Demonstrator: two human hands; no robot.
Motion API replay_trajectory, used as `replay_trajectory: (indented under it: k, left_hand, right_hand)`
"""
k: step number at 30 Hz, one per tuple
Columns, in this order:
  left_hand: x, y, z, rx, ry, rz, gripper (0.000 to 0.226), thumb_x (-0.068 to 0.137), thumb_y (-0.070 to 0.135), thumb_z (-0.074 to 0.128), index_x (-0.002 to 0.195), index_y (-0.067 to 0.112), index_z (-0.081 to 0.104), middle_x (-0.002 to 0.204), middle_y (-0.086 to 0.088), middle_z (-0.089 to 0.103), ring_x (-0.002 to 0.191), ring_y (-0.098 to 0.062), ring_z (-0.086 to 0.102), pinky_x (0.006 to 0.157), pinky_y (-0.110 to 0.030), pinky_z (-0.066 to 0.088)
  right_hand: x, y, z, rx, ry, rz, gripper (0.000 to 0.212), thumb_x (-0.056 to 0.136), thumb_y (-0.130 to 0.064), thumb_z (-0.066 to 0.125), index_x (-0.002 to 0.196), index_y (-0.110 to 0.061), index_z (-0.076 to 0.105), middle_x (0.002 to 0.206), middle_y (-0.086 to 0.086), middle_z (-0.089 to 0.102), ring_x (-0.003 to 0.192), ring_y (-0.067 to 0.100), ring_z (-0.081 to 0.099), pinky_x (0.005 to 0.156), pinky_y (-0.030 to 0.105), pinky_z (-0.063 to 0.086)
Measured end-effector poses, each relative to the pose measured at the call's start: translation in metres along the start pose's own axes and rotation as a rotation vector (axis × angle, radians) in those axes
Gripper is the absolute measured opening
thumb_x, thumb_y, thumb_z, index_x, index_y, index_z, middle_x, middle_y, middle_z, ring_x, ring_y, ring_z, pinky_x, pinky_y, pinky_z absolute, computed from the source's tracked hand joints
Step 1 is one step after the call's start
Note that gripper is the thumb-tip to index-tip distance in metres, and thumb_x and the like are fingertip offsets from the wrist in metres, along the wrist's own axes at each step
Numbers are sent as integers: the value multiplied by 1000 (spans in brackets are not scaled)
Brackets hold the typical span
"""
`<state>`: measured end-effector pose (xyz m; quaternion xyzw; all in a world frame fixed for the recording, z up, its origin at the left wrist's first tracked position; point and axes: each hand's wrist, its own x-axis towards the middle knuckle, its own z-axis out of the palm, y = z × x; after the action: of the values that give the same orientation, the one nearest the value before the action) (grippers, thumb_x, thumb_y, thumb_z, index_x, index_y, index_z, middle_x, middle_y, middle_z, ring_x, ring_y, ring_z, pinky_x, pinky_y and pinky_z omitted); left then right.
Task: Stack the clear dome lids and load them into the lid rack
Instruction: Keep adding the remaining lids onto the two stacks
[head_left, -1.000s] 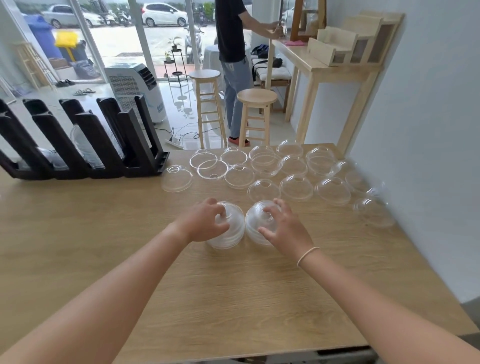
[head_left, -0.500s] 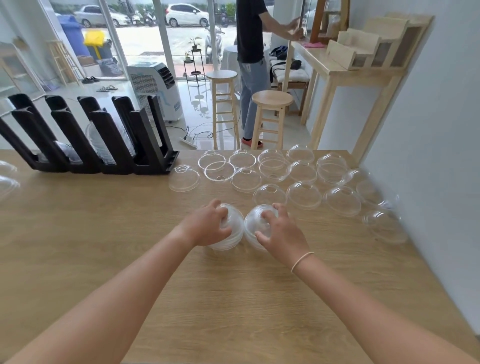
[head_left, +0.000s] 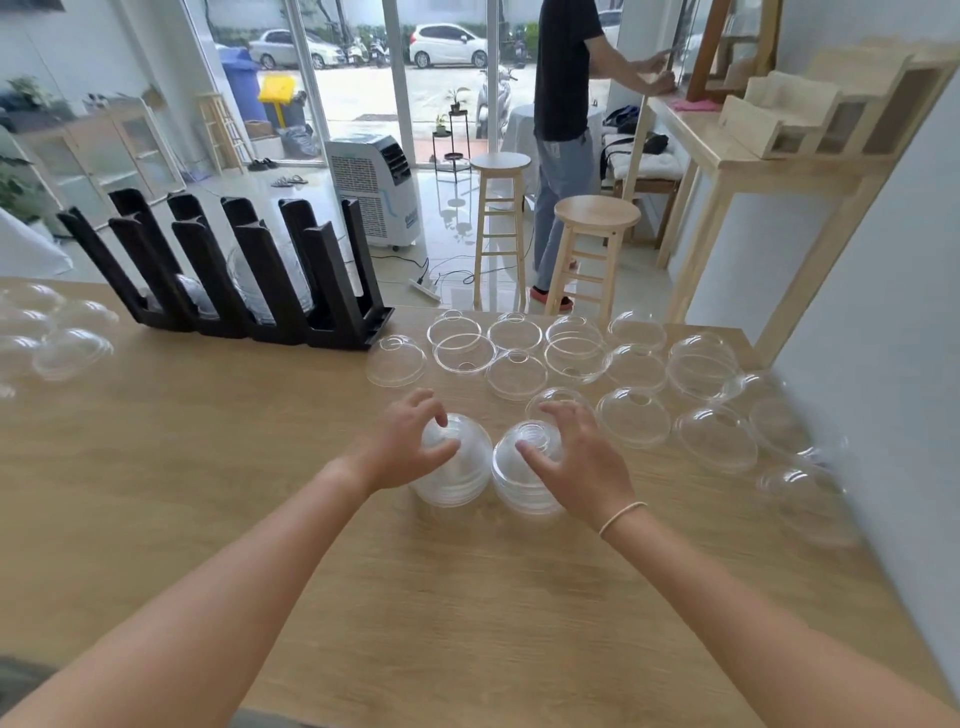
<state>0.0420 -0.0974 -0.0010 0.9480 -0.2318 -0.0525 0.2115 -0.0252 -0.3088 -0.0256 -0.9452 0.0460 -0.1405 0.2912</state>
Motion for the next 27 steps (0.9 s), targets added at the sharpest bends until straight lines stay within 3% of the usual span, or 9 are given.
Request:
replay_trajectory:
  k: [2, 5, 11, 19, 27]
  left_hand:
    - [3, -3, -6, -20, 64, -1, 31, 86, 36, 59, 107, 14, 56, 136, 0, 45, 123, -20, 44, 92, -24, 31]
    - [12, -15, -15, -32, 108, -17, 33, 87, 39, 56, 111, 17, 55, 128, 1, 50, 116, -19, 50, 97, -34, 41]
    - [49, -48, -28, 8, 130, -125, 42, 90, 36, 50, 127, 16, 49, 137, -4, 45, 122, -22, 47, 97, -35, 40]
    - [108, -105, -32, 125, 9, -198, 58, 89, 36, 49, 141, 17, 32, 145, -11, 33, 124, -33, 44, 97, -42, 44]
    - [147, -131, -26, 107, -81, -222, 64, 88, 38, 52, 144, 21, 26, 147, -13, 28, 127, -38, 38, 97, -46, 42]
  right_hand:
    - [12, 5, -5, 59, 36, 15, 41, 84, -38, 57, 120, -17, 52, 127, 3, 52, 116, 23, 52, 92, 39, 46]
    - [32, 12, -10, 99, 2, 104, 31, 88, -28, 52, 116, -16, 56, 127, 6, 52, 114, 26, 53, 92, 38, 43]
    - [66, 24, -6, -22, -149, 195, 28, 89, -25, 50, 112, -13, 61, 128, 10, 51, 117, 27, 50, 99, 37, 39]
    - [87, 13, 9, -171, -225, 347, 34, 86, -34, 55, 111, -11, 61, 129, 10, 48, 116, 28, 50, 96, 36, 40]
    - [99, 10, 20, -212, -218, 478, 21, 79, -30, 64, 91, -12, 61, 126, 7, 47, 107, 26, 54, 93, 34, 43]
